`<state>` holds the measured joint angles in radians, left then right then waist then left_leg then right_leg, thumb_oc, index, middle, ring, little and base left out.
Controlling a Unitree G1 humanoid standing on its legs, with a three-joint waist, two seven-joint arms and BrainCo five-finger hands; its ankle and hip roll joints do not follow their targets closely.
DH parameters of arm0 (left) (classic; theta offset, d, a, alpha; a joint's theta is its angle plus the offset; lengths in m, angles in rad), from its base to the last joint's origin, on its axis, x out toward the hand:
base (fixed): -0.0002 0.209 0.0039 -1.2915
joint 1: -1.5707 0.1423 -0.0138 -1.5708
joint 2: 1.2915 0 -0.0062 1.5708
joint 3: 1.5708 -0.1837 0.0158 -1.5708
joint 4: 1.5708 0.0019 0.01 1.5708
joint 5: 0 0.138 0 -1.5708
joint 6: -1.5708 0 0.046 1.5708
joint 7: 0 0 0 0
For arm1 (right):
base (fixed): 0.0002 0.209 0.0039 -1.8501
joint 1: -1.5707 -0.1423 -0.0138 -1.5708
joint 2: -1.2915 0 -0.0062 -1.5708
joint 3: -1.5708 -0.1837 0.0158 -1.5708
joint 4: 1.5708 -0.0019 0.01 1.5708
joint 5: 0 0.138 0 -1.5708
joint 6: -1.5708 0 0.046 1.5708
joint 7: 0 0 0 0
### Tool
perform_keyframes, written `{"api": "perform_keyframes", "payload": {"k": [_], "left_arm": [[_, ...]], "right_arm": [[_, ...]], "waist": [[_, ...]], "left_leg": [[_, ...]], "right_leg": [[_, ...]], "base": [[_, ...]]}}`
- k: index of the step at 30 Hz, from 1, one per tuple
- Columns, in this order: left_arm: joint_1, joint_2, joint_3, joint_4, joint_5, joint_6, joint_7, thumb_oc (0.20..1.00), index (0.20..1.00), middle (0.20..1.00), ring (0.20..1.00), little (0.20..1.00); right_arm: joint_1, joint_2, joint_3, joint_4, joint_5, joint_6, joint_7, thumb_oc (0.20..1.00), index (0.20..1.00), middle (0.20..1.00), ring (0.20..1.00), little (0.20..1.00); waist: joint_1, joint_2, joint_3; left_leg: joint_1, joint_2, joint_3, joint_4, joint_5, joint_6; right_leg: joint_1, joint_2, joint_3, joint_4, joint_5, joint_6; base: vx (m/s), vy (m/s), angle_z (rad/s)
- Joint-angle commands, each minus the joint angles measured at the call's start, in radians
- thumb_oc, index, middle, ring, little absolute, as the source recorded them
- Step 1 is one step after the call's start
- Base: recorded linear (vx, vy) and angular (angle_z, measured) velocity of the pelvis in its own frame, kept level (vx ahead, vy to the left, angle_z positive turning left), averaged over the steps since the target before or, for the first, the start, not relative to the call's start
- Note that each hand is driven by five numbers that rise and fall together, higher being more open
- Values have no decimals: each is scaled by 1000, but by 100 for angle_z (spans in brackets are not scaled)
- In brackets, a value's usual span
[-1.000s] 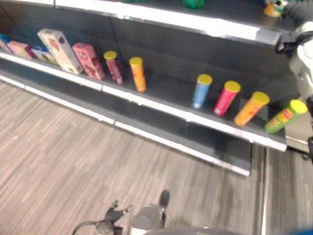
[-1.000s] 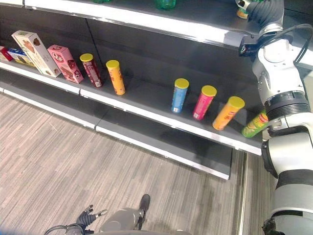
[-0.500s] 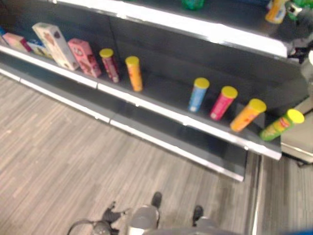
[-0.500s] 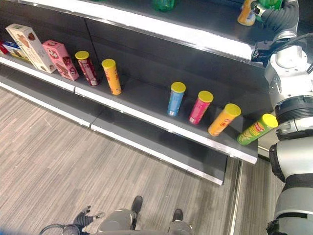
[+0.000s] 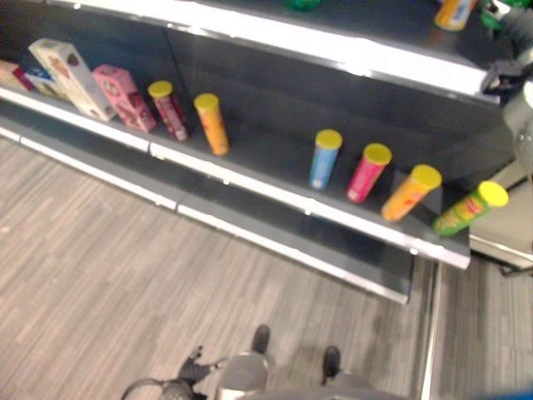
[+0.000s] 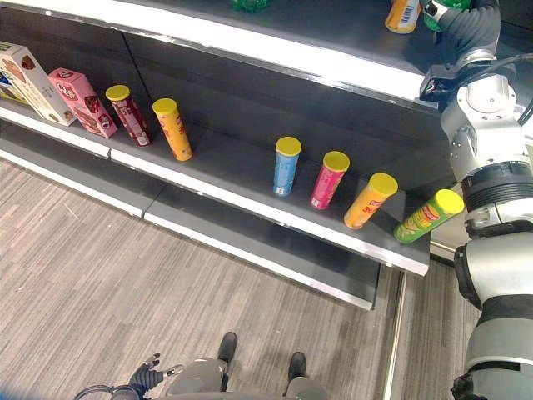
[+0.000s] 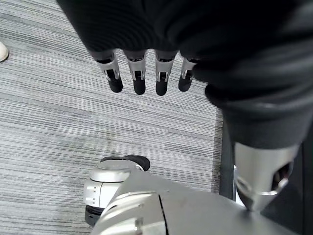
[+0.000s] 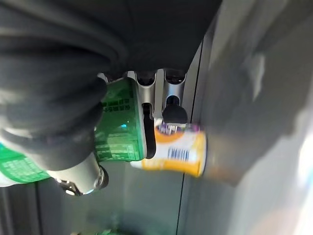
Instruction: Put the goods on the table back onto the shelves and tidy them up.
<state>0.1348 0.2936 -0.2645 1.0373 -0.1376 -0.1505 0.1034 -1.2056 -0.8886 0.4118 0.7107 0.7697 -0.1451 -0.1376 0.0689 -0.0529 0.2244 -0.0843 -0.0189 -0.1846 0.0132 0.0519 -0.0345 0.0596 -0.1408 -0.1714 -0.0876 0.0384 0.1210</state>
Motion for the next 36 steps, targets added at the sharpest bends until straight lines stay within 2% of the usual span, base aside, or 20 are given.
{"api": "perform_keyframes", "payload": {"k": [1,7,8,22,34,35,36], "left_arm": [[-8,32,3,-3,-13,-11,-2,1000,1000,1000,1000,1000],[-40,33,4,10,-10,-14,14,1000,1000,1000,1000,1000],[-48,43,1,13,-10,-17,-10,1000,1000,1000,1000,1000],[-46,27,-4,11,-17,-9,-16,1000,1000,1000,1000,1000],[-49,23,-9,11,-20,-7,-15,1000,1000,1000,1000,1000],[-49,23,-7,13,-20,-6,-16,1000,1000,1000,1000,1000],[-51,24,-7,15,-21,-5,-15,1000,1000,1000,1000,1000]], "right_arm": [[-58,8,-10,-83,60,-80,9,200,200,200,200,200],[-41,68,12,-103,131,-76,59,200,200,200,200,200],[-60,81,23,-86,131,-58,58,200,200,200,200,200],[-74,29,104,-48,114,1,96,200,200,200,200,200],[-91,56,97,40,108,18,90,209,209,209,209,209],[-94,60,95,44,108,19,89,526,526,526,526,526],[-95,64,94,47,109,18,87,896,896,896,896,896]], "waist": [[6,-39,-15],[-8,-44,-15],[-11,-44,-16],[-29,-50,-9],[-37,-53,-4],[-38,-52,-4],[-39,-51,-3]], "left_leg": [[-17,46,32,156,-190,-64],[-11,54,44,149,-189,-66],[-10,56,48,147,-189,-66],[-3,61,59,123,-176,-69],[4,65,65,115,-174,-68],[4,66,67,115,-174,-68],[4,66,67,115,-174,-68]], "right_leg": [[-10,-57,25,116,-100,63],[-10,-58,35,113,-100,63],[-14,-58,41,114,-101,63],[-23,-59,48,117,-99,62],[-27,-53,59,116,-98,57],[-28,-53,60,115,-97,57],[-28,-53,61,115,-96,57]], "base": [[0,0,0],[-7,7,-2],[-21,29,-8],[-7,4,-3],[-2,1,0],[0,0,0],[0,0,0]]}}
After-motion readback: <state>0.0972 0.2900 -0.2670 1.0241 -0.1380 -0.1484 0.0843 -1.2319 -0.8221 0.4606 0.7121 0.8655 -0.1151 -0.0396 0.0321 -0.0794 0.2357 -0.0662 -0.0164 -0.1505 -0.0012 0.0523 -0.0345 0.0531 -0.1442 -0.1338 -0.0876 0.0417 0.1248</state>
